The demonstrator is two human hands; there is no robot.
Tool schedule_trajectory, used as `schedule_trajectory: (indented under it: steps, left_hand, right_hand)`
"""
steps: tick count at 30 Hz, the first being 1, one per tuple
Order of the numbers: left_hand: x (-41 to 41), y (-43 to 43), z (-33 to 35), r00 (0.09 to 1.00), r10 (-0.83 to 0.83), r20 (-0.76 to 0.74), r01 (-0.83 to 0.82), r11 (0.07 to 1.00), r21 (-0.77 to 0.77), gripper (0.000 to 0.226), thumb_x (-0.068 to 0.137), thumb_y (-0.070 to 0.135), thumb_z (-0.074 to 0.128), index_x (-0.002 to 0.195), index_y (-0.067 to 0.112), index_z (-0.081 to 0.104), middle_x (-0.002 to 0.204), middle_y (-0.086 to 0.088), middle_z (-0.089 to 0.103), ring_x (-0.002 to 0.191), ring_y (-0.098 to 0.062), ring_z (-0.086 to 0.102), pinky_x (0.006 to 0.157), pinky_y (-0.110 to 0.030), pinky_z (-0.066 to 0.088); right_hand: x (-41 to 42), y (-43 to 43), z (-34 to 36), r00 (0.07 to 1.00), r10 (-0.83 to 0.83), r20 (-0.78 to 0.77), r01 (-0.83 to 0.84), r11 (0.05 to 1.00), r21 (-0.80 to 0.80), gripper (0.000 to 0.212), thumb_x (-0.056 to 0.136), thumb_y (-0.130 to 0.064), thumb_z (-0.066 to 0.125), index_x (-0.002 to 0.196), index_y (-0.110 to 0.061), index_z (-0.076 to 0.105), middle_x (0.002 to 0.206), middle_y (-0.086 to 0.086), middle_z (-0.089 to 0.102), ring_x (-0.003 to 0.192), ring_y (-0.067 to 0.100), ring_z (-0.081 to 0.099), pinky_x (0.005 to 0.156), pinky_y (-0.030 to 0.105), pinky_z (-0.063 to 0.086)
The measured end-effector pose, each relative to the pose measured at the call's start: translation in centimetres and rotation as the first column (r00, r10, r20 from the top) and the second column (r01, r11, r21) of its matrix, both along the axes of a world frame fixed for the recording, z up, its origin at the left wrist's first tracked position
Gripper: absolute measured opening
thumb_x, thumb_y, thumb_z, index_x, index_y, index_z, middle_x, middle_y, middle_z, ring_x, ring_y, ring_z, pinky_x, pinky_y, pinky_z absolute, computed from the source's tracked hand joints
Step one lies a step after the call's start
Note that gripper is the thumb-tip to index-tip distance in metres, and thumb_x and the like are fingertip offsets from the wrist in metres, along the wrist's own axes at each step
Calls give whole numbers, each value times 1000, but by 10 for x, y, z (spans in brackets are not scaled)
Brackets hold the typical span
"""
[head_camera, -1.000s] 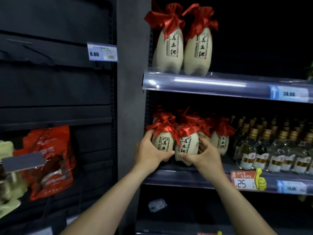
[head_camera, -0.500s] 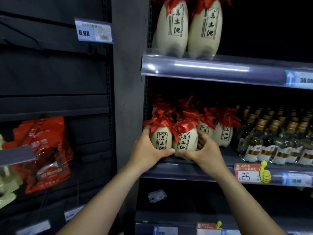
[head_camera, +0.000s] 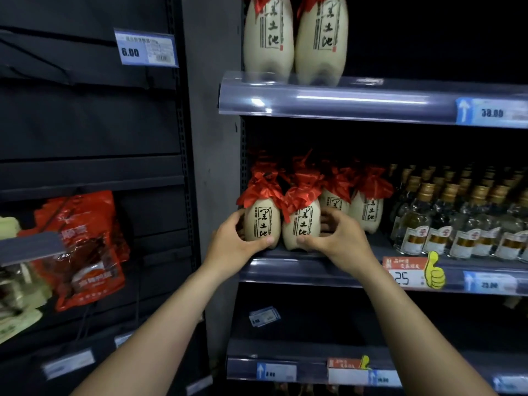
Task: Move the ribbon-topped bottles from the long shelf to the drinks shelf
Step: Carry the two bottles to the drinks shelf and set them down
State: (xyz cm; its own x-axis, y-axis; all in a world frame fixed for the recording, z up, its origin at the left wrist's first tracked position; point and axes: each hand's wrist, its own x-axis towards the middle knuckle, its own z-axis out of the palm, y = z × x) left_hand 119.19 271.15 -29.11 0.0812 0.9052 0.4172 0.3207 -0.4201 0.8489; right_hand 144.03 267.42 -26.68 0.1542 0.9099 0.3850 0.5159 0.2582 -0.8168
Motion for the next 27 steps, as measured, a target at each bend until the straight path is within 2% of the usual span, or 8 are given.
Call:
schedule_trajectory:
  steps: [8, 13, 15, 17, 19, 22, 24, 27]
  left_hand:
    - [-2, 3, -2, 1000, -9, -23, 9, 1000, -25, 82, 59, 53, 94, 132, 40, 60, 107, 29, 74, 99, 10, 70, 82, -11, 56]
    - [-4, -5, 4, 998, -15, -53, 14, 999, -34, 69, 57, 62, 92, 116, 61, 55, 110, 47, 64, 102, 17, 65, 76, -3, 50]
    - [-6, -9, 6, 999, 1, -50, -2, 1000, -22, 77, 56, 65, 92, 124, 60, 56, 118, 40, 66, 110, 16, 62, 86, -6, 51]
    - [-12, -16, 4, 998, 61, -19, -61, 998, 3, 100, 55, 70, 90, 143, 43, 53, 137, 25, 63, 125, 5, 58, 104, -23, 50]
    - [-21, -33, 3, 992, 123, -8, -123, 992, 25, 106, 56, 73, 86, 148, 35, 51, 148, 17, 56, 132, -2, 54, 110, -29, 46]
    - [-36, -76, -7, 983, 180, -18, -177, 978, 106, 71, 67, 65, 81, 132, 52, 57, 140, 27, 58, 128, 7, 54, 104, -14, 46]
    - [-43, -111, -23, 979, 198, -57, -190, 974, 121, 57, 74, 59, 78, 126, 59, 55, 133, 33, 57, 124, 9, 55, 98, -7, 46]
    - [-54, -161, -74, 974, 175, -144, -173, 984, 26, 57, 82, 41, 83, 135, 39, 60, 133, 22, 60, 121, 3, 58, 98, -13, 48]
  right_hand:
    - [3, 3, -2, 999, 44, 4, -44, 999, -17, 88, 61, -38, 101, 138, -15, 65, 112, -4, 82, 100, 10, 80, 93, 41, 66]
    - [1, -3, 3, 999, 32, 31, -30, 999, -43, 92, 62, -40, 101, 142, -17, 62, 117, -6, 80, 105, 8, 77, 98, 39, 64]
    - [0, -11, 5, 999, -4, 39, 5, 1000, -30, 100, 62, -45, 100, 149, -17, 58, 130, -5, 75, 116, 11, 72, 103, 34, 58]
    - [-3, -24, 6, 994, -97, 53, 97, 995, 12, 101, 66, -47, 98, 152, -17, 55, 139, -4, 68, 125, 14, 65, 105, 31, 51]
    - [-9, -40, 2, 975, -206, 81, 200, 977, 80, 84, 77, -42, 93, 149, -16, 58, 140, -1, 66, 127, 18, 63, 106, 36, 53]
    - [-24, -71, -16, 942, -317, 108, 294, 937, 191, 49, 91, -26, 82, 136, -13, 68, 127, -1, 67, 121, 25, 63, 103, 44, 54]
    - [-40, -95, -39, 948, -305, 87, 282, 936, 210, 35, 92, -18, 80, 126, -12, 72, 115, -3, 66, 109, 22, 65, 94, 42, 56]
    - [-71, -134, -96, 973, -175, 152, 157, 980, 124, 30, 88, -9, 81, 118, -9, 76, 111, 5, 76, 103, 26, 71, 92, 40, 57]
